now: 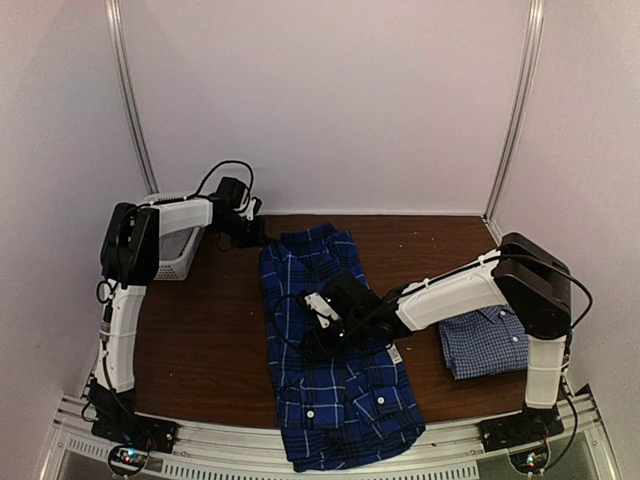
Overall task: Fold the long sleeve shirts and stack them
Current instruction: Adjust the corner of the shirt at the center of the board.
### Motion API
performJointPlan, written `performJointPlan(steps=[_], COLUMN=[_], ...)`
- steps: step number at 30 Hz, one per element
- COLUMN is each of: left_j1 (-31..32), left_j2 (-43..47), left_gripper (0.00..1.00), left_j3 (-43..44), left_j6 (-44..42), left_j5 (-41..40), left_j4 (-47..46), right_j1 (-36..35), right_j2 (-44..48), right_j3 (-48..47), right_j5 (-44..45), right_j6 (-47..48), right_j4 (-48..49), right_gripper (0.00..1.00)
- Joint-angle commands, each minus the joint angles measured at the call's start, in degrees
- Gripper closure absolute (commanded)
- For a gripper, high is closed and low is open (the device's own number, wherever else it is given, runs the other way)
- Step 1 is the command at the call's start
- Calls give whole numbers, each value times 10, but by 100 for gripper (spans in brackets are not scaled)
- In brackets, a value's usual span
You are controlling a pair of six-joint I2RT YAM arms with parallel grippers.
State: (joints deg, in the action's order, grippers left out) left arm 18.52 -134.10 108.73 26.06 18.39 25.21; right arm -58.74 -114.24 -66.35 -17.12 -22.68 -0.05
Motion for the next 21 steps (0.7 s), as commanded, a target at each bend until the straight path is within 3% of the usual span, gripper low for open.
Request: performJointPlan(steps=[1, 5, 10, 16, 21], left_j1=[-4, -4, -4, -4, 3], left_j2=[-37, -51, -38, 30, 96], left_gripper=[95, 81, 72, 68, 69], left_j3=[37, 52, 81, 81, 4], left_j6=[-14, -12, -16, -16, -2], left_j5=[-4, 4, -11, -63, -48], left_j4=[-2, 5, 29, 41, 15], right_j1=[-8, -5, 9, 56, 121], right_j2=[-39, -27, 11, 84, 142], right_j3=[15, 1, -24, -20, 20], right_j5=[-11, -9, -5, 18, 18], right_j6=[-15, -31, -50, -70, -90], right_j4=[-67, -59, -53, -39, -11], right_gripper=[46, 45, 43, 41, 40])
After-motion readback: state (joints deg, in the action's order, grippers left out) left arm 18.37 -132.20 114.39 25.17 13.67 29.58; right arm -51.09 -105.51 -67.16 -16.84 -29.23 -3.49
